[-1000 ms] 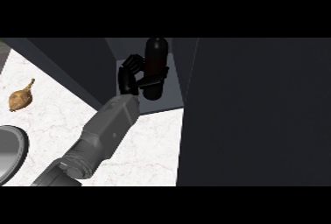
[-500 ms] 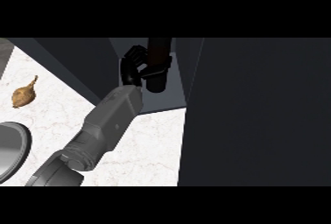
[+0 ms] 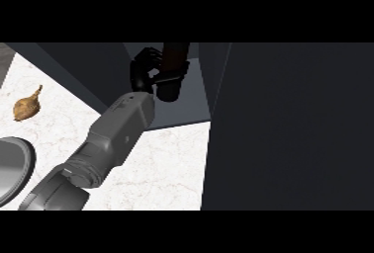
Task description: Pick up the wine, place it into the cabinet and close the cabinet
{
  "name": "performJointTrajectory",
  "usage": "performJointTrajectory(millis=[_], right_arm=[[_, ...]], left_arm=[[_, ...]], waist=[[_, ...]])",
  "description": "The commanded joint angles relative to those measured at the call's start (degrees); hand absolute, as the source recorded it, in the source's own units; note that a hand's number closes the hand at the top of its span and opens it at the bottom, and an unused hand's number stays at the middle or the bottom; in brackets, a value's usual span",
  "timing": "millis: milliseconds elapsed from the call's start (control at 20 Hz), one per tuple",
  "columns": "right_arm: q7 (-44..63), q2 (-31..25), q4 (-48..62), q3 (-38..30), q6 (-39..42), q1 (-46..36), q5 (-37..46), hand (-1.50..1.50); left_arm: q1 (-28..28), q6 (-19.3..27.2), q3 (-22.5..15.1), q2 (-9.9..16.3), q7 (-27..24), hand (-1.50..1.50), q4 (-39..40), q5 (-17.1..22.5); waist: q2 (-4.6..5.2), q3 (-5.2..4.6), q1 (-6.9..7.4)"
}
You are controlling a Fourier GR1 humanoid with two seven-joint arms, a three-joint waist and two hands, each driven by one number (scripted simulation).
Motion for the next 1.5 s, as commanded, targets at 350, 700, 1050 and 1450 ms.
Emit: performJointTrajectory(millis=[350, 700, 1050, 1450], right_arm=[[0.58, -0.57, -1.64, -0.54, 0.79, -0.08, -2.06, -1.50], [-0.40, 0.15, -1.49, 1.34, 1.20, -0.42, -0.69, -1.50], [-0.95, 0.69, -1.08, 0.79, 0.93, -0.75, -1.23, -1.50], [-1.03, 0.99, -1.60, 1.90, 1.01, -0.07, -0.19, -1.50]], left_arm=[[2.77, 10.83, -6.66, 3.38, 0.48, 1.50, 1.59, -7.07], [3.18, 13.10, -8.38, 5.33, 3.94, 1.50, 1.58, -8.97], [4.08, 8.38, -8.95, 6.40, 4.91, -1.50, 1.56, -9.65], [4.14, 6.77, -7.97, 6.64, 4.92, -1.50, 1.54, -8.75]], waist=[[0.56, -0.04, -0.86], [1.08, -0.14, -1.00], [1.23, -0.19, -0.83], [1.10, -0.25, -0.61]])
